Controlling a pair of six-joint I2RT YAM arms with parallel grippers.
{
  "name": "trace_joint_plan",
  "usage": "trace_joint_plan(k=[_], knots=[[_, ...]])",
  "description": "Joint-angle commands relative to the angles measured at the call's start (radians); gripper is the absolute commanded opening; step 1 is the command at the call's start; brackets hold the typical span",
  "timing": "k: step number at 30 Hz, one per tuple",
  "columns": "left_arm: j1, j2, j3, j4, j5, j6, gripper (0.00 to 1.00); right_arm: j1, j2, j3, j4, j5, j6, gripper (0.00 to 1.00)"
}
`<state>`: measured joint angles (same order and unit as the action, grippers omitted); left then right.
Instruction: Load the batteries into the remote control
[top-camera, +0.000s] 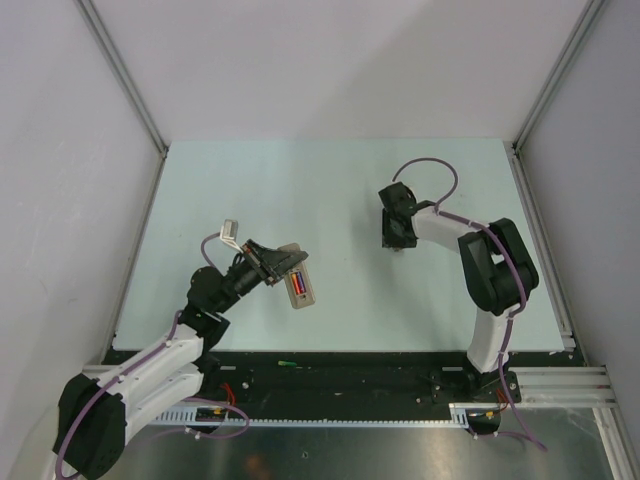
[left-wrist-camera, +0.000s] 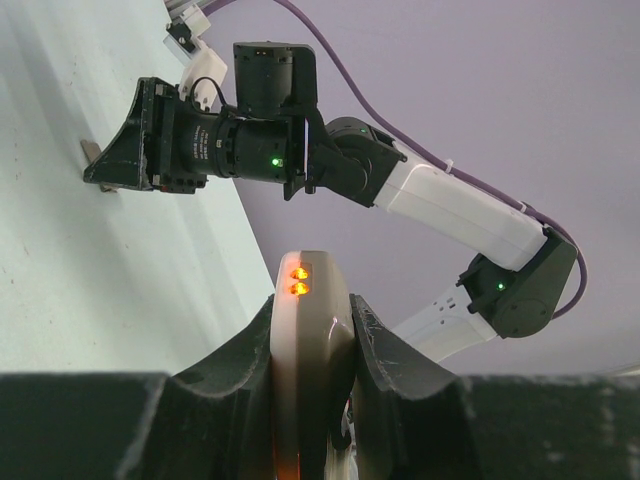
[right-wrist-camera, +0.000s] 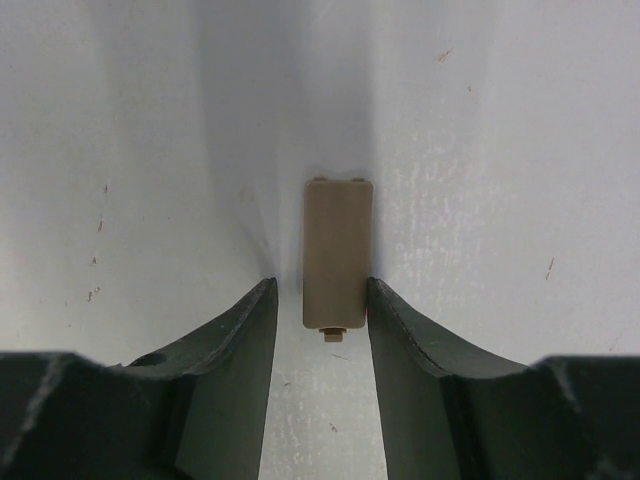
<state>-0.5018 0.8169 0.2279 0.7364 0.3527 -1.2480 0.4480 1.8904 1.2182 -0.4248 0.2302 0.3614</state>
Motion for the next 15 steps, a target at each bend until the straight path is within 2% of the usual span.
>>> trace_joint_plan(k=[1,10,15], knots=[[-0.006,-0.005,0.03,0.032,0.014,0.013,0.0,-0.011,-0.004,-0.04,-0.055,-0.022,0.008,0.46],[-0.009,0.001,0.036,0.031,0.015,0.016,0.0,-0.029,0.004,-0.043,-0.052,-0.042,0.06,0.48],[-0.012,0.002,0.036,0.032,0.012,0.015,0.0,-0.031,0.006,-0.045,-0.065,-0.032,0.07,0.43]])
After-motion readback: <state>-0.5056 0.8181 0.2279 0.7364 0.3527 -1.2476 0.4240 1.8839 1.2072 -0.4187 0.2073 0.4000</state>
